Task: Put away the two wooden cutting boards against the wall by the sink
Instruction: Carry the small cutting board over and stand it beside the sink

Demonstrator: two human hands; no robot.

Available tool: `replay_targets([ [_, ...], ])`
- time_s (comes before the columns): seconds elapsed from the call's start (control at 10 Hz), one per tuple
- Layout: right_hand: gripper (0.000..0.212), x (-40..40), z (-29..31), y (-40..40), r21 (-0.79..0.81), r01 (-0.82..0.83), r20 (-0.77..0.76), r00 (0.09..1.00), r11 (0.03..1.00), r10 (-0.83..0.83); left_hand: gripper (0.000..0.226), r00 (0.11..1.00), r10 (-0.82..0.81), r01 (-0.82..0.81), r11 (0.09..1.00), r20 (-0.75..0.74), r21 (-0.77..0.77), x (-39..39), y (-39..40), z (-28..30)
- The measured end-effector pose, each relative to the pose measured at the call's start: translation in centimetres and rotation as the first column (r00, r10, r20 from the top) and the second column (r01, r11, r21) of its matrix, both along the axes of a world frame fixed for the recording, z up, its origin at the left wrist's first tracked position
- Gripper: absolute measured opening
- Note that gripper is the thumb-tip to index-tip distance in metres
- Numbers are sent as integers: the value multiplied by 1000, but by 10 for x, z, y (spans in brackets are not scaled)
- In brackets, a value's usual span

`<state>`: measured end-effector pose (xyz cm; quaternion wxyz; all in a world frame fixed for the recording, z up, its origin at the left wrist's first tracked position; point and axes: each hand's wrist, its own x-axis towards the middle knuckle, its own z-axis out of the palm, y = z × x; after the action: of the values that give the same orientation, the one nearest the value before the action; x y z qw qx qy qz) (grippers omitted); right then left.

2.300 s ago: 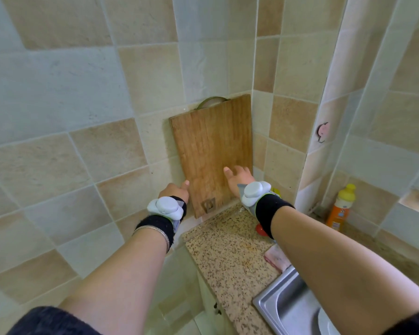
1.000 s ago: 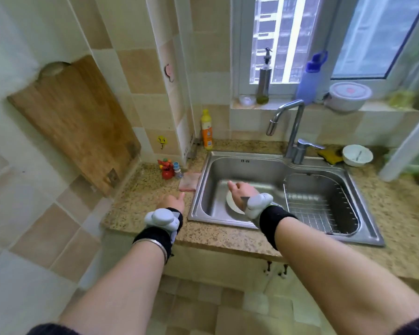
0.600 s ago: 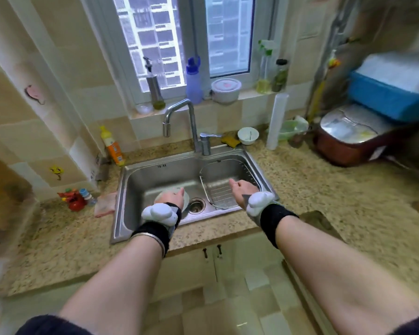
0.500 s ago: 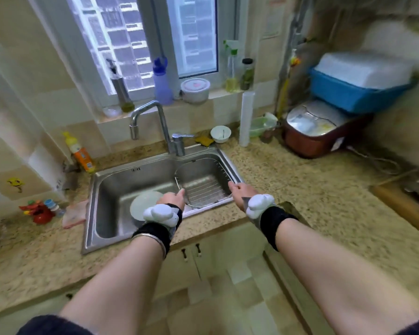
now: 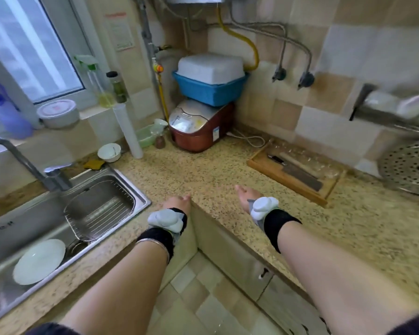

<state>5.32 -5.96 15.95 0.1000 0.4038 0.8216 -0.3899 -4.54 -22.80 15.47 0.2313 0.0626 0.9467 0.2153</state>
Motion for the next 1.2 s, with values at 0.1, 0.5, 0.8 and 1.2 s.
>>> replay_targets([
  [0.1, 53, 19, -5, 22, -34, 51, 0, 999, 998, -51, 44, 997, -73, 74, 995, 15, -69, 8, 27, 4],
  [0.5, 52, 116, -22, 120, -117, 482, -5, 874, 868, -486, 56, 896, -424, 430, 903, 128, -16, 38, 202, -15],
  [0.8, 47, 193, -50, 152, -75, 727, 44, 686, 682, -727, 56, 671, -731, 742, 663, 128, -102, 87, 282, -46],
  [1.2, 46, 253, -84, 146, -72, 745, 158, 665, 664, -729, 63, 486, -864, 871, 464, 134, -163, 139, 323, -84],
])
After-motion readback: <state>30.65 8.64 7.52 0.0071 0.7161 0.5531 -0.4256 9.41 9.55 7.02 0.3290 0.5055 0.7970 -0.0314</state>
